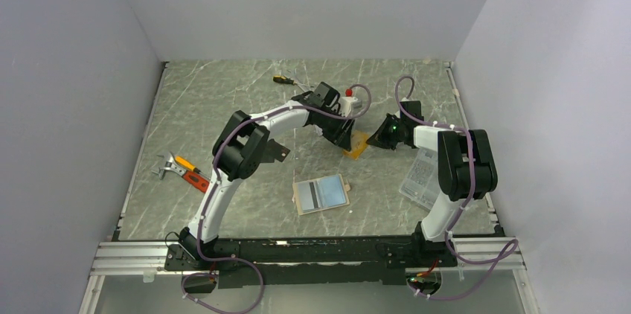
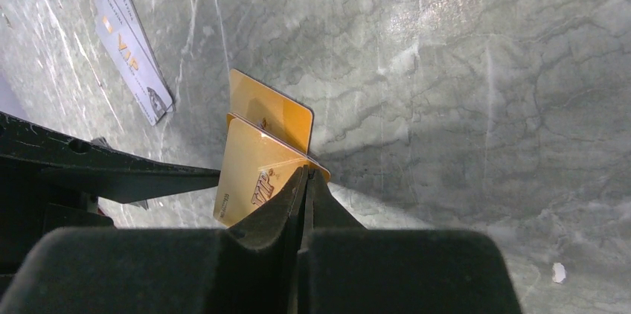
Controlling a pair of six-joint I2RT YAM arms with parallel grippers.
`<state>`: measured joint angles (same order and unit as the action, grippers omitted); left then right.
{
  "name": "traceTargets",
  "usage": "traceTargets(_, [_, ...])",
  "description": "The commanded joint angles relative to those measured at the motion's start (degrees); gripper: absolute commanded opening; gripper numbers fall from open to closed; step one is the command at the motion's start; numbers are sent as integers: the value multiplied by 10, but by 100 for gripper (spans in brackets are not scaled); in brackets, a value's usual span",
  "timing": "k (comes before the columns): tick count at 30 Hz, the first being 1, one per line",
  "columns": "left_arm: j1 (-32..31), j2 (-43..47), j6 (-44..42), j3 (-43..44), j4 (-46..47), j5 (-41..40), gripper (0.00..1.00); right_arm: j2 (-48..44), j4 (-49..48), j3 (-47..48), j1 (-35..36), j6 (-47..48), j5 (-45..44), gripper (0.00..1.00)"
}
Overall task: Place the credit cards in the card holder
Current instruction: Pick up the credit card from the center of the board.
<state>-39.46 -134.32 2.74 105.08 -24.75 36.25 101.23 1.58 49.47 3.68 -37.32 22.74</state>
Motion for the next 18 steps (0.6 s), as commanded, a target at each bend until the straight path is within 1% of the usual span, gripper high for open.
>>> traceTargets(1, [-6, -9, 15, 11, 3, 17, 49, 4, 19, -19, 0, 4, -23, 0])
traceTargets(4, [-8, -12, 16, 17, 0, 23, 47, 5, 17, -20, 0, 3, -22, 0])
traceTargets(10, [-8, -9, 19, 22, 4, 36, 30, 2, 16, -26, 0, 5, -19, 0])
traceTargets(15, [-7, -11, 23, 29, 1, 36, 22, 0, 14, -28, 1, 6, -12, 0])
traceTargets(18, [-7, -11, 24, 33, -5, 37, 14, -9, 6, -30, 1, 4, 1, 0])
